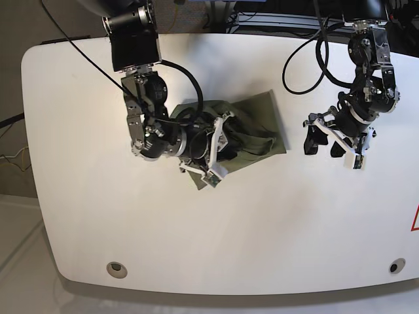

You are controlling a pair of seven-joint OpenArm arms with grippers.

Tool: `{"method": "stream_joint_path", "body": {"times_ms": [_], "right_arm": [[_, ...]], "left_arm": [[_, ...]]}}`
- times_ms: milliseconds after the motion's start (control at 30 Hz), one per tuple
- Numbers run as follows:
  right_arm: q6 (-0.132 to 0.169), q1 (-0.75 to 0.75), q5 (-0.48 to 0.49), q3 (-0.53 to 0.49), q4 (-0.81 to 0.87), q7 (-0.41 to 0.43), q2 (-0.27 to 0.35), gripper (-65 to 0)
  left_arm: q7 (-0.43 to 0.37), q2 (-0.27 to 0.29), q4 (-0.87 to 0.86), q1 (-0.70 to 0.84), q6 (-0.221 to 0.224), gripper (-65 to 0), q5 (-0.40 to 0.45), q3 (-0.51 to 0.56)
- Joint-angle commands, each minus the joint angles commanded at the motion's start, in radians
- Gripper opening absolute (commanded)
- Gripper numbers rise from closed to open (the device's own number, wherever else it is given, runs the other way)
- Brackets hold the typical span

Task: Fold the T-shirt properly
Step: 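Fold the held end with the right gripper over onto the folded stack, then release the shirt and raise both grippers away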

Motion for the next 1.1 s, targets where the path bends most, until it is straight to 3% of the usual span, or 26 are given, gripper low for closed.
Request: {"method": "stream_joint_path", "body": {"times_ms": [167, 233, 367, 567, 633, 967, 1100], "right_arm": [[0.002, 0.005, 0.013, 0.031, 0.014, -0.043, 0.085, -41.4], [0.002, -0.002, 0.016, 0.077, 0.022, -0.039, 0.155, -40.6], [0.002, -0.015, 0.015, 0.130, 0.024, -0.002, 0.183, -40.6], [-0.002, -0.042, -0.040, 0.192, 0.028, 0.145, 0.162, -36.6], [-0.017, -0.047, -0.096, 0.216, 0.031, 0.208, 0.150, -29.9], [-0.092, -0.005, -0.186, 0.127, -0.033, 0.192, 0.064, -26.0], [-0.095, 0.015, -0.199, 0.080, -0.057, 0.180, 0.046, -25.5]], "left_arm": [[-0.005, -0.002, 0.001, 0.010, -0.003, -24.9, 0.006, -0.003], [-0.021, 0.001, -0.004, 0.016, 0.002, -24.5, 0.031, -0.011], [-0.023, 0.001, -0.001, 0.027, -0.004, -24.4, 0.028, -0.032], [-0.027, 0.008, 0.026, 0.052, -0.010, -24.3, 0.017, -0.079], [-0.036, 0.013, 0.055, 0.066, -0.008, -23.7, 0.003, -0.104], [-0.012, 0.008, 0.187, 0.104, 0.000, -22.1, 0.021, -0.058], [-0.012, 0.007, 0.188, 0.103, 0.001, -21.9, 0.022, -0.055]]}}
